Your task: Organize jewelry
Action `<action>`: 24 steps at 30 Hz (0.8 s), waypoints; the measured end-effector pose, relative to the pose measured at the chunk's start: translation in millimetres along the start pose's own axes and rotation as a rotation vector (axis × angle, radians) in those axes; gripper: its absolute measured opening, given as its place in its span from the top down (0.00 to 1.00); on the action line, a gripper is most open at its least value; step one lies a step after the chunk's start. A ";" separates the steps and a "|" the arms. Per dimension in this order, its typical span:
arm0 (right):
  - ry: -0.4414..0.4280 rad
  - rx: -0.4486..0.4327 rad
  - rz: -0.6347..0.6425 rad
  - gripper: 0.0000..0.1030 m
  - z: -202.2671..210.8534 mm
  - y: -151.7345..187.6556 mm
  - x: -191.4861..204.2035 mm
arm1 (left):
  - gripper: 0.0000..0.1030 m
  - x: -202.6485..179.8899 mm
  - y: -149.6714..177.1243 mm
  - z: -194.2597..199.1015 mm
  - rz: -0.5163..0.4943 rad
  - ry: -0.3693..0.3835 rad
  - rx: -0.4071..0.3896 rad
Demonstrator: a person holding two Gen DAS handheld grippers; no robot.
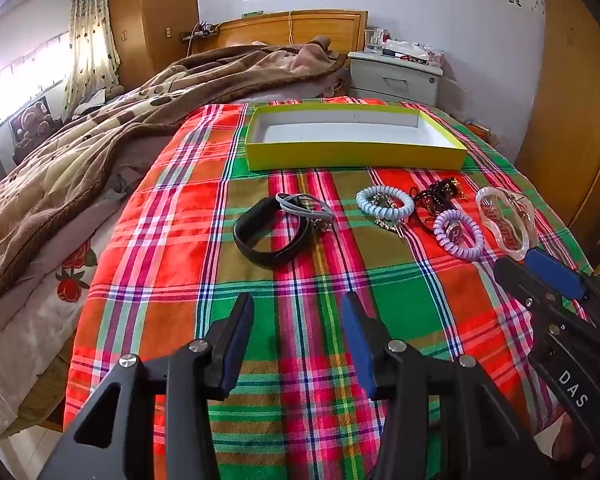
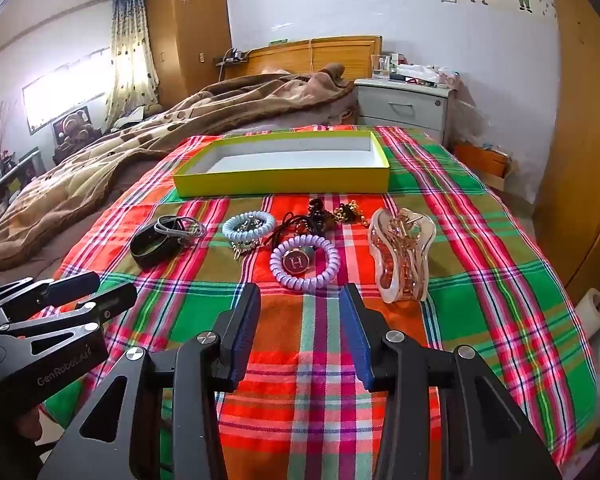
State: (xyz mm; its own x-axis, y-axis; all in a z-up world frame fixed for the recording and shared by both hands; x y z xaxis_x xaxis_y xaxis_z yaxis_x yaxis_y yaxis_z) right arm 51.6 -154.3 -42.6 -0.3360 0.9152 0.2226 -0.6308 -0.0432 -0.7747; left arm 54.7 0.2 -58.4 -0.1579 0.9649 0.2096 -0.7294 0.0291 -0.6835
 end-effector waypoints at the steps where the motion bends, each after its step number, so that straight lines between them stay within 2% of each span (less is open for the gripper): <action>1: -0.001 -0.001 -0.001 0.59 0.2 -0.2 0.0 | 0.54 0.1 0.0 0.2 0.001 -0.001 0.000; 5: -0.004 -0.004 -0.002 0.59 0.2 -0.2 0.5 | 0.54 -3.2 -0.6 -0.1 -0.013 -0.014 0.006; 7: -0.008 -0.003 0.001 0.59 0.2 0.1 1.8 | 0.54 1.2 1.7 -0.5 0.011 0.012 0.007; 24: 0.011 0.006 0.009 0.59 -1.1 0.9 5.8 | 0.54 3.6 3.6 -1.9 0.017 0.013 0.021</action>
State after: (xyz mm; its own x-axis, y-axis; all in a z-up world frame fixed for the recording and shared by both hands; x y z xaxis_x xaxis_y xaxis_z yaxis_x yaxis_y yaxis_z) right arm 49.8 -148.6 -42.6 -0.3338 0.9191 0.2096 -0.6323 -0.0534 -0.7729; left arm 52.8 4.3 -61.4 -0.1619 0.9686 0.1884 -0.7407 0.0069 -0.6718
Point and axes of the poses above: each gripper's, at about its wrist camera, not at the fingertips, and z roughly against the way its jaws point, x to its left, y to its underside, the point moved 8 cm from there along -z, roughly the way its jaws point, and after that the axes turned 15 degrees about -y, right-handed, at the moved point
